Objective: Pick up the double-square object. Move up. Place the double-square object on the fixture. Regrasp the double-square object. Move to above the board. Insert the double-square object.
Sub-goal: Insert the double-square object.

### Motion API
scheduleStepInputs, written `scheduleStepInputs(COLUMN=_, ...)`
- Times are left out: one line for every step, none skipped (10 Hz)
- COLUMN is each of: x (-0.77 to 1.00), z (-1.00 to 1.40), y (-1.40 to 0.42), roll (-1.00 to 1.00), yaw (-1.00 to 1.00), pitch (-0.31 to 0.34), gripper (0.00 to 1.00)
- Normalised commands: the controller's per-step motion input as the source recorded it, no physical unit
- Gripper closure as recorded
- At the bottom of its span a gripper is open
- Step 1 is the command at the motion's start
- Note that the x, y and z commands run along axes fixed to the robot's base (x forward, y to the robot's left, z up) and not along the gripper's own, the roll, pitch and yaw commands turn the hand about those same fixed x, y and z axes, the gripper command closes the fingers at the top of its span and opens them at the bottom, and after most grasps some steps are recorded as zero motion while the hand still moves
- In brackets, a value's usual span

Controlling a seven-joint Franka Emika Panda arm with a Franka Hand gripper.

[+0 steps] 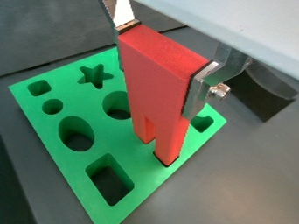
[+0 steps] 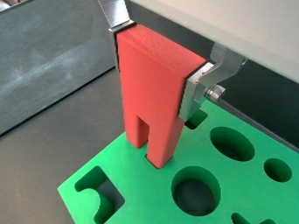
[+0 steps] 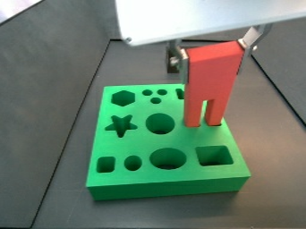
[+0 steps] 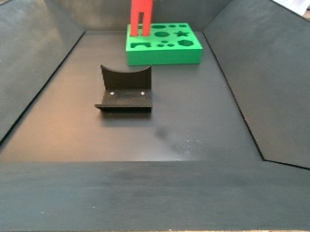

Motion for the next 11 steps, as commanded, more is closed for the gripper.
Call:
scheduleStepInputs(x=0.16, z=-0.97, y=-0.48, roll=0.18, yaw=0.02, pitch=0.0, gripper=1.0)
scheduleStepInputs(x=0.02, z=-0.83, y=-0.47, roll=0.23, yaw=0.0, pitch=0.026, gripper=1.0)
scheduleStepInputs(x=0.18, z=-0.91, y=-0.13, roll=0.05, yaw=-0.23, pitch=0.11, gripper=1.0)
scheduleStepInputs(x=0.41, z=-0.93, y=0.0, roll=0.0, yaw=-0.35, pitch=0.124, gripper=1.0)
scheduleStepInputs(x=0.69, z=-0.79, y=0.12, roll=-0.07, yaw=-0.15, pitch=0.17, gripper=1.0)
scheduleStepInputs(x=0.87, z=-0.87, y=0.15, roll=-0.02, yaw=-0.04, pitch=0.19, gripper=1.0)
scheduleStepInputs(x=0.85, z=-0.86, y=0.22, roll=0.0, yaw=-0.01, pitch=0.224, gripper=1.0)
scheduleStepInputs(x=0.81, z=-0.73, y=0.07, roll=0.0, yaw=0.1, pitch=0.276, gripper=1.0)
scheduleStepInputs(x=0.76, z=-0.58, y=0.02, roll=0.0, yaw=0.23, pitch=0.341, gripper=1.0)
scheduleStepInputs(x=0.71, z=-0.51, y=0.03, roll=0.0, yaw=0.19, pitch=0.383, gripper=1.0)
scheduleStepInputs(x=0.72, z=-0.48, y=0.05, roll=0.0, yaw=0.18, pitch=0.394, gripper=1.0)
